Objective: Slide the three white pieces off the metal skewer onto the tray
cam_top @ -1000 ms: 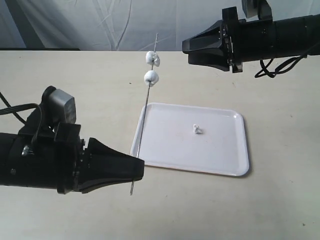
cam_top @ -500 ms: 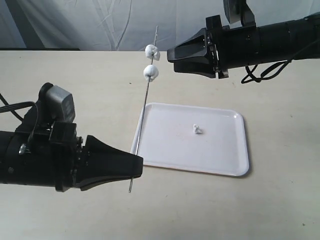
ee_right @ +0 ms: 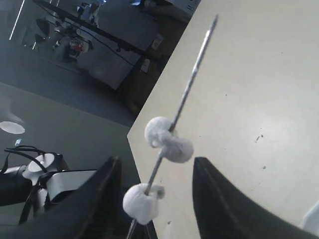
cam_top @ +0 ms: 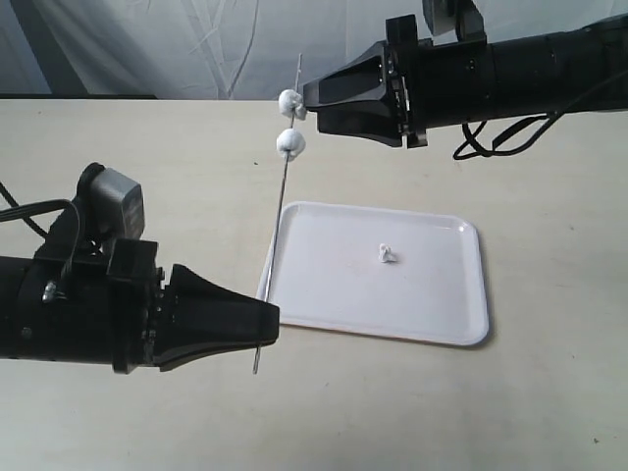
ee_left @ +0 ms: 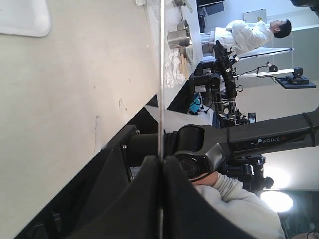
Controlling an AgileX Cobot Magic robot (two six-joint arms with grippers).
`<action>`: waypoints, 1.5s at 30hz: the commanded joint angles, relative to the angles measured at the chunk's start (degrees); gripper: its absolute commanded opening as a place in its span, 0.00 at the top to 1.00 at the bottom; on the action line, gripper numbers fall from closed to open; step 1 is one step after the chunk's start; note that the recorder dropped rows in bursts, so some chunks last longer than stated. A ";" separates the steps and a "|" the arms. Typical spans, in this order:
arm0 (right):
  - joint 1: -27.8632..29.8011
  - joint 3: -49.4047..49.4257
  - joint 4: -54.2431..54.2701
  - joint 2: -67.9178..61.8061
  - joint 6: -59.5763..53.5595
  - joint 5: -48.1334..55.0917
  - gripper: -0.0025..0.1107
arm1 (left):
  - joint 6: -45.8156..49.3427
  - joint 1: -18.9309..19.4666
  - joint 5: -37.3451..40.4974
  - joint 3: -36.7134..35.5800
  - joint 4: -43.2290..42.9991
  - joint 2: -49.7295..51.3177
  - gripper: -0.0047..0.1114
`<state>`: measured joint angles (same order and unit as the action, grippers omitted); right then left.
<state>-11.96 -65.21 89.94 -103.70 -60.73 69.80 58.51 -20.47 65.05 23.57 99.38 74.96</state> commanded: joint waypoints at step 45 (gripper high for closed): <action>-0.65 -0.15 3.36 0.57 -2.56 0.17 0.92 | 0.39 -0.23 4.91 0.54 0.57 -0.27 0.96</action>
<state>-12.57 -65.21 91.59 -103.70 -62.13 69.83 58.60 -20.47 68.96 23.57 99.38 74.96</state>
